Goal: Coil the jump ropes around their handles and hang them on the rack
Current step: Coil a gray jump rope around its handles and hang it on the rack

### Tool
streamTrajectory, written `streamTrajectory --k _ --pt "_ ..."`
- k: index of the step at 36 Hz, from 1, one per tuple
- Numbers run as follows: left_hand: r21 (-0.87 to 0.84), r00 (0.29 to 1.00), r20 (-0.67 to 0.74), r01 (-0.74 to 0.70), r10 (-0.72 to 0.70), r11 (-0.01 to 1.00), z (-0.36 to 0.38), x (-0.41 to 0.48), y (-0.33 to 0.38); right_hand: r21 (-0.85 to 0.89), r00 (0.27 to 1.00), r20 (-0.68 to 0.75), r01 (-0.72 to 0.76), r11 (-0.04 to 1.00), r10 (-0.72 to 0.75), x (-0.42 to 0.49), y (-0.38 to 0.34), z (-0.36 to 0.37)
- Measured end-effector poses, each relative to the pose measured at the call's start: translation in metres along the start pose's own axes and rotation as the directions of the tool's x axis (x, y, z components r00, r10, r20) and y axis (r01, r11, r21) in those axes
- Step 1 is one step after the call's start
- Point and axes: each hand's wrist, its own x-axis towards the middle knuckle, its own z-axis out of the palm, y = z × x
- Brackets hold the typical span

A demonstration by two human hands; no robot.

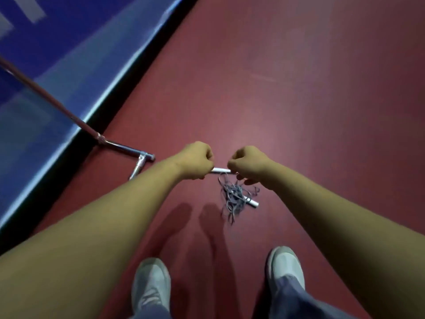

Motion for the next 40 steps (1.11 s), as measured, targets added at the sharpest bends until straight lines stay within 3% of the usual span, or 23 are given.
streamTrajectory --k 6,11,18,24,28,31,35,40 --pt "0.141 0.995 0.076 0.052 -0.063 0.989 0.093 0.093 -0.046 -0.209 0.995 0.013 -0.092 0.974 0.096 0.087 0.102 0.029" --pt "0.222 0.993 0.075 0.073 -0.091 0.972 0.137 0.147 -0.076 -0.466 0.987 0.080 -0.088 0.880 0.141 0.124 0.162 0.053" --pt "0.304 0.987 0.100 0.087 -0.123 0.949 0.178 0.200 -0.110 -0.386 0.996 -0.075 -0.065 0.920 0.039 0.154 0.217 0.101" --pt "0.436 0.993 -0.050 0.115 -0.103 0.892 0.211 0.193 -0.120 -0.302 0.994 -0.100 -0.081 0.950 0.053 0.153 0.233 0.129" --pt "0.372 0.989 -0.102 0.139 -0.108 0.918 0.218 0.184 -0.124 -0.309 0.991 -0.130 -0.061 0.949 0.022 0.148 0.235 0.137" --pt "0.264 0.989 -0.074 0.146 -0.131 0.954 0.220 0.179 -0.123 -0.275 0.997 -0.078 -0.029 0.961 0.008 0.141 0.233 0.135" --pt "0.126 0.961 -0.082 0.274 -0.265 0.954 0.216 0.175 -0.125 -0.264 1.000 0.010 -0.005 0.964 0.008 0.135 0.230 0.119" --pt "0.144 0.924 -0.150 0.374 -0.353 0.916 0.178 0.169 -0.128 -0.288 0.993 0.029 -0.098 0.953 0.111 0.127 0.224 0.080"
